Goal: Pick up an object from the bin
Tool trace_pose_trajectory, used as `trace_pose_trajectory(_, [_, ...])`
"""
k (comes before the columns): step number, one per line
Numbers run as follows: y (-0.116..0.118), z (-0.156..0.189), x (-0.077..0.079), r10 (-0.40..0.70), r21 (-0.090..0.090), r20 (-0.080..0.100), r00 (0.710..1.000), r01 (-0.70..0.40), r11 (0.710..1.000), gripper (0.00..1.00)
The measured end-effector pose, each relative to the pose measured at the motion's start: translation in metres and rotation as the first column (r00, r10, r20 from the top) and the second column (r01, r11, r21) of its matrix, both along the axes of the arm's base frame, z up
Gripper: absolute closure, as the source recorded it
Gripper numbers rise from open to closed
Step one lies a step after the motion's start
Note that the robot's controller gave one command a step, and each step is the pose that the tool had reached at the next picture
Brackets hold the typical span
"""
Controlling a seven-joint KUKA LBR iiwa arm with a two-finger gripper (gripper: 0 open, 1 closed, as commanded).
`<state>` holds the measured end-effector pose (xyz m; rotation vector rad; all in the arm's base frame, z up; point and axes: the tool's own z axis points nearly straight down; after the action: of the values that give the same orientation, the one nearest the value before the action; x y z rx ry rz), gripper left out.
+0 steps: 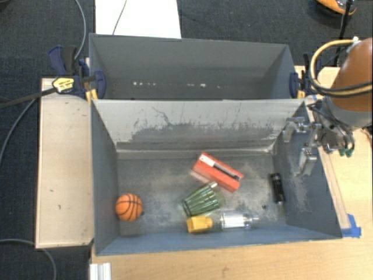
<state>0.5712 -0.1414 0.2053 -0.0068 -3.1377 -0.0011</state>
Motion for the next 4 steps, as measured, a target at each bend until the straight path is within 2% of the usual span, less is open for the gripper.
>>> trace_pose_trajectory(1, [0.001,0.005,0.002,0.003,-0.002,0.008,1.0,-0.003,1.0,0.0])
trace_pose_trajectory(2, [0.017,0.011,-0.014,-0.077,-0.001,0.004,0.997,0.077,0.997,0.0])
trace_pose_trajectory(3, [0.042,0.055,-0.026,-0.129,0.0,0.006,0.992,0.129,0.992,0.0])
trace_pose_trajectory(4, [0.063,0.026,-0.027,-0.025,-0.002,0.019,1.0,0.025,1.0,0.0])
